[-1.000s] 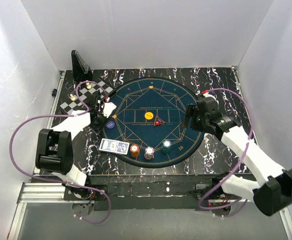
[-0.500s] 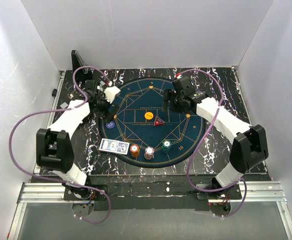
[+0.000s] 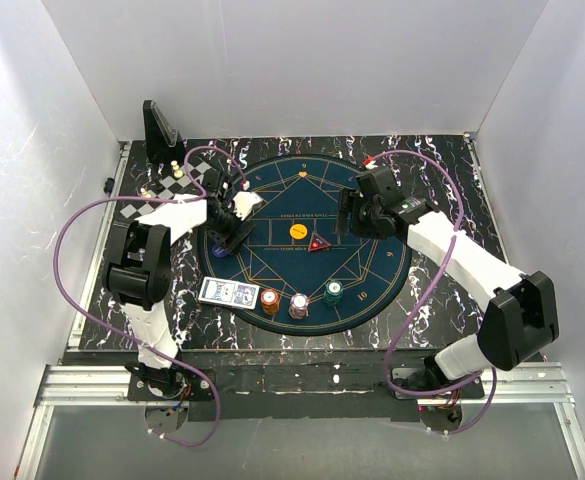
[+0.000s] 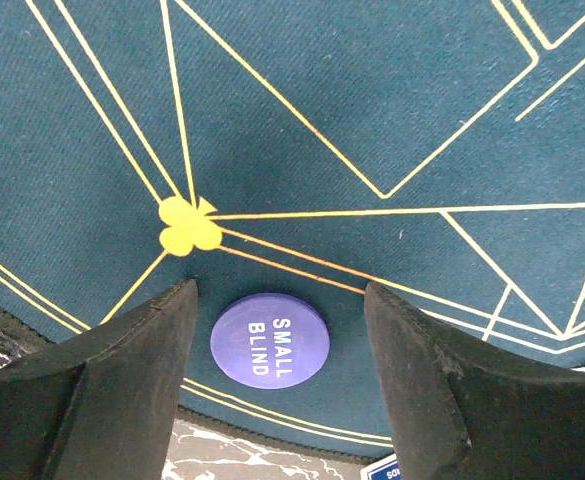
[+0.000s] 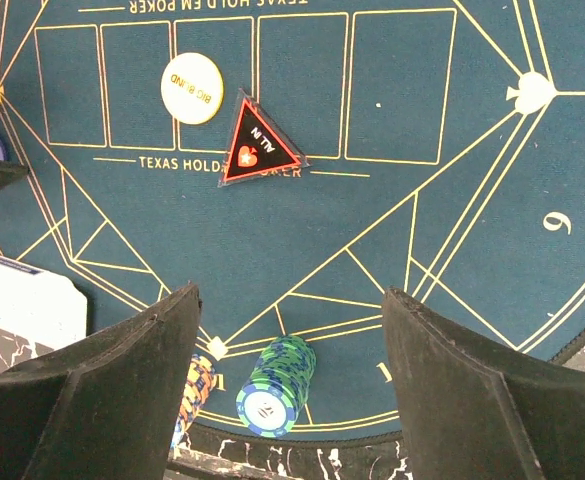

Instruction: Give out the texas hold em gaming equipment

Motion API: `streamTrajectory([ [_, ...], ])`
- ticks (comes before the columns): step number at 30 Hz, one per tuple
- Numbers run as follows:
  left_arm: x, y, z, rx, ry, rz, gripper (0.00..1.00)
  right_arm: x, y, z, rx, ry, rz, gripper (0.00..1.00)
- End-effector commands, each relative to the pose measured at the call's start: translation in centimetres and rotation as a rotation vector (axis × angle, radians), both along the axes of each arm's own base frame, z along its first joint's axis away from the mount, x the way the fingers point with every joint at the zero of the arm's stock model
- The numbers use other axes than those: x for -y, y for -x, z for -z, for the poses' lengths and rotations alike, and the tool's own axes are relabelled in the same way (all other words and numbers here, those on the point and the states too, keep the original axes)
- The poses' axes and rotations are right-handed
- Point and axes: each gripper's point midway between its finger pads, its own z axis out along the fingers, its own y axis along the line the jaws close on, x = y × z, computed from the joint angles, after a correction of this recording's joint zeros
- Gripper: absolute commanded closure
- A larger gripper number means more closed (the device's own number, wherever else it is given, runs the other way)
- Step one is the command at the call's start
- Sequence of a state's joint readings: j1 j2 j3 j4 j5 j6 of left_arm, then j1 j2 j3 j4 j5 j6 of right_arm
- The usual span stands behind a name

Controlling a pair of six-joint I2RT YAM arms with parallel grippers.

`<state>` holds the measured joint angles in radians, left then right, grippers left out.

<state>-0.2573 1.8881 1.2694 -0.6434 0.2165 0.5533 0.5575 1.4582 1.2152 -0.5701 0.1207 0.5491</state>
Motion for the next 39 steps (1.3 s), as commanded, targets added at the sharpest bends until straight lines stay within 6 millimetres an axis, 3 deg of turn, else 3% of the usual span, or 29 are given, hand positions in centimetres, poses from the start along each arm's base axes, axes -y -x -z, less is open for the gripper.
streamTrajectory([
  [1, -0.7, -0.3, -0.3, 0.049, -0.018, -0.014, 0.34, -0.1, -0.1, -0.9, 0.036, -0.028, 0.012, 0.21],
  [9, -3.1, 0.7, 0.6, 0.119, -0.106, -0.059, 0.48, 0.4, -0.2, -0.8, 0.050, -0.008, 0.020, 0.24],
  [12, -4.3, 1.2, 0.8, 0.142, -0.138, -0.088, 0.48, 0.3, -0.2, -0.5, 0.043, -0.007, 0.014, 0.24],
  [17, -6.7, 2.1, 1.0, 0.124, -0.154, -0.142, 0.65, 0.1, -0.3, -0.1, 0.043, -0.009, 0.011, 0.25],
  [28, -10.8, 4.7, 0.5, 0.116, -0.135, -0.237, 0.68, -2.0, -1.7, 1.2, 0.020, -0.019, -0.039, 0.26],
  [32, -10.2, 4.6, -1.8, 0.134, -0.081, -0.257, 0.46, -5.1, -2.5, 2.0, 0.002, 0.000, -0.103, 0.26],
  [33, -9.8, 4.3, -2.9, 0.145, -0.058, -0.263, 0.42, -6.0, -2.6, 2.2, -0.006, 0.008, -0.126, 0.26],
  [35, -9.2, 3.5, -5.4, 0.173, -0.017, -0.271, 0.23, -8.0, -2.7, 2.6, -0.020, 0.025, -0.168, 0.25],
  [39, -7.7, 3.3, -9.7, 0.188, 0.074, -0.264, 0.05, -11.6, -3.2, 3.8, -0.046, 0.037, -0.228, 0.25],
])
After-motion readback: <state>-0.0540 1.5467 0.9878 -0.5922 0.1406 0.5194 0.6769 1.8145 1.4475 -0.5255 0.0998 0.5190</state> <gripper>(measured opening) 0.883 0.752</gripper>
